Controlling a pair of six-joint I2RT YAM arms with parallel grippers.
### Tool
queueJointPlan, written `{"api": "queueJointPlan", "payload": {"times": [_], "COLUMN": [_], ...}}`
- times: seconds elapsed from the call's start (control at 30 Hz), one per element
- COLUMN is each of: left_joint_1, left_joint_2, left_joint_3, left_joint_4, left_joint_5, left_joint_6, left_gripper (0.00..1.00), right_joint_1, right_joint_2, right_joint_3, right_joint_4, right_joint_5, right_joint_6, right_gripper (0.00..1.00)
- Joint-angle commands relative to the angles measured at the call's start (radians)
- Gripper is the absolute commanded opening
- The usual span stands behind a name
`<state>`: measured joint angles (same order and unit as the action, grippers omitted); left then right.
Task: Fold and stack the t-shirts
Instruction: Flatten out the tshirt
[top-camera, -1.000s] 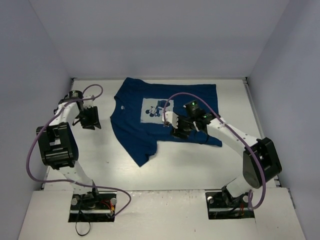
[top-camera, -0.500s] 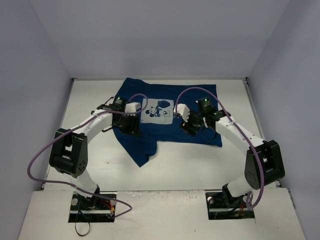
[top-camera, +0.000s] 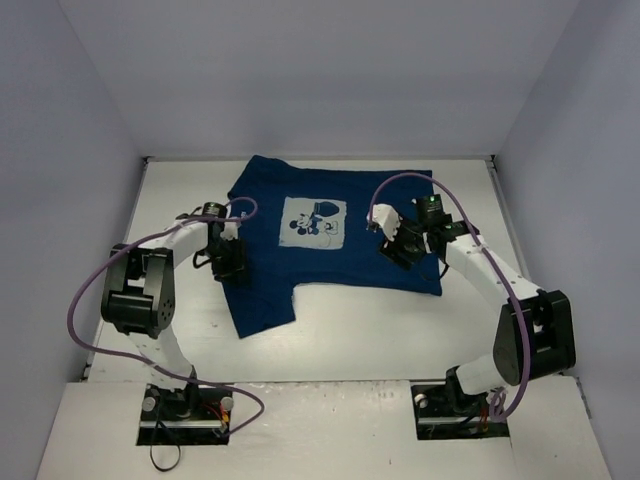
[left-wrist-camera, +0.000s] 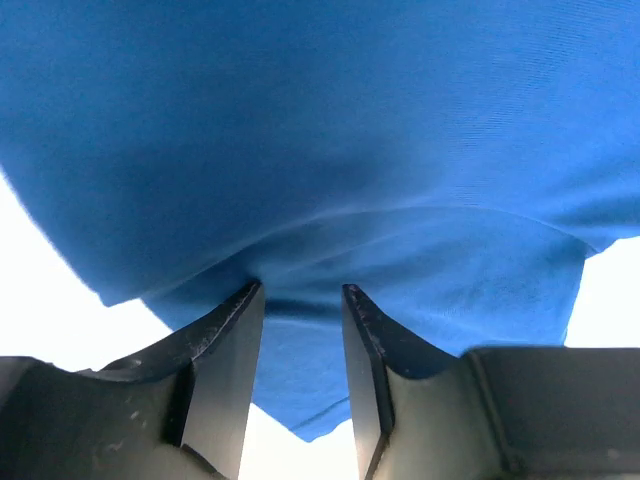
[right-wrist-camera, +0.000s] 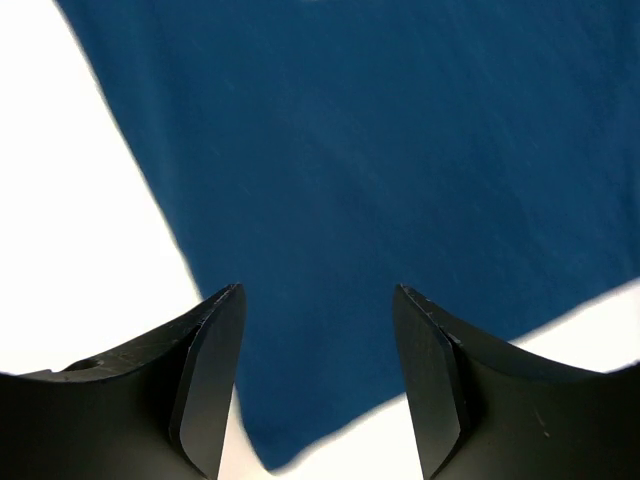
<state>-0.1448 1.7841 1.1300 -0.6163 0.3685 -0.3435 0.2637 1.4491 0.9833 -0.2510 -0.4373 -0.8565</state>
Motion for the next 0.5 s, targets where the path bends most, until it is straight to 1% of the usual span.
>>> {"api": "queueJointPlan", "payload": {"times": [0.0, 0.07, 0.13, 0.2, 0.33, 0.4, 0.47], "left_joint_1": [0.083, 0.095, 0.086, 0.066, -0.006, -0.068, -0.093], "left_joint_2": [-0.082, -0.108, -0.129, -0.151, -0.226, -0.290, -0.350], "left_joint_3": [-0.023, -0.026, -0.017, 0.011, 0.110, 0.133, 0.125], "left_joint_4": [-0.083, -0.082, -0.085, -0.087, -0.139, -0.210, -0.268], "left_joint_5": [-0.097, -0.098, -0.073, -0.032, 0.078, 0.088, 0.121], "left_joint_6": [-0.015, 0.001, 0.032, 0.115, 0.406, 0.636, 0.809], "left_gripper": [0.34, 0.34, 0.37, 0.42, 0.47, 0.50, 0.56], "right_joint_1": [-0.030, -0.039, -0.041, -0.042, -0.041, -0.041, -0.041], "right_joint_2": [-0.053, -0.057, -0.066, -0.079, -0.129, -0.169, -0.192], "right_joint_3": [0.008, 0.005, -0.003, -0.014, -0.068, -0.100, -0.132], "right_joint_4": [-0.040, -0.059, -0.074, -0.113, -0.195, -0.239, -0.260], "right_joint_5": [0.028, 0.032, 0.040, 0.035, 0.039, 0.047, 0.061], "right_joint_6": [-0.047, -0.069, -0.093, -0.143, -0.303, -0.367, -0.419], "right_gripper": [0.58, 0.58, 0.58, 0.56, 0.54, 0.53, 0.53]}}
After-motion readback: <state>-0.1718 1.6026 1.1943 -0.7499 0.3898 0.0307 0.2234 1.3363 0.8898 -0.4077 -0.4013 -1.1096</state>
